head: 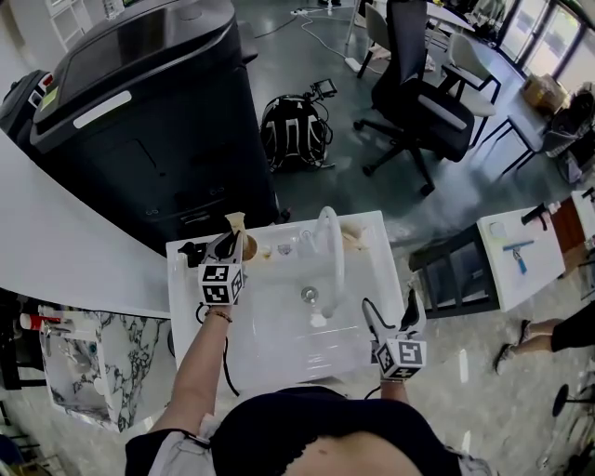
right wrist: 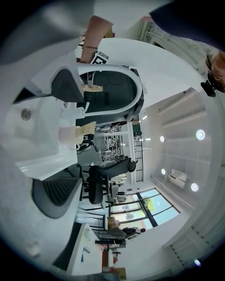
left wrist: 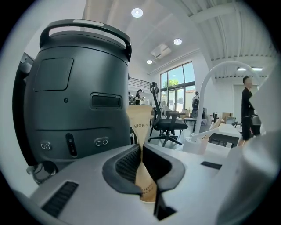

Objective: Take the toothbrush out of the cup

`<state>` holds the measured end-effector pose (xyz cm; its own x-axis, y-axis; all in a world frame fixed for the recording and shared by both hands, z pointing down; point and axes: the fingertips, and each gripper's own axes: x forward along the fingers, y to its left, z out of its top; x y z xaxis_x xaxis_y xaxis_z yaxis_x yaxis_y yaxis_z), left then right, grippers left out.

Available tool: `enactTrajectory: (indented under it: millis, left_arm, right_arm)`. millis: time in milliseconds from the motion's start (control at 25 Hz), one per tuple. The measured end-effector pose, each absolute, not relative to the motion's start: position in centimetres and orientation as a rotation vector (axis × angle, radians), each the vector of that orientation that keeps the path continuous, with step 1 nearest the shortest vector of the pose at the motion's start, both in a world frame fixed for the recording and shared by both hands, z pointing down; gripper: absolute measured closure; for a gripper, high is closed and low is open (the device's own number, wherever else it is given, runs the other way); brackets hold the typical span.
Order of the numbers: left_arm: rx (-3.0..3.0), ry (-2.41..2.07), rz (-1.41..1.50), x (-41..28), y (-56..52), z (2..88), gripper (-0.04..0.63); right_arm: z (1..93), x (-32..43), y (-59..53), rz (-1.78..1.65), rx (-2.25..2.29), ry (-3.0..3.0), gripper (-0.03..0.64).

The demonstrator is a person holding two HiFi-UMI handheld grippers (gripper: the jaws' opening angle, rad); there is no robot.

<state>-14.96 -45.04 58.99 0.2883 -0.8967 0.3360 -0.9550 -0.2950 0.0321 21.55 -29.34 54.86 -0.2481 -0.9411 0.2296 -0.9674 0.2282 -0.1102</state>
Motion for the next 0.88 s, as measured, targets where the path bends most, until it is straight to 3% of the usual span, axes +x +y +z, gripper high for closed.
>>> enactTrajectory:
  millis: [880]
  left_arm:
    - [2.424,-1.778,-0.084,-16.2,-33.0,43.9,0.58]
  right_arm:
    - [54.0,19.3,-29.7,0.252,1.717,-2.425,0.092]
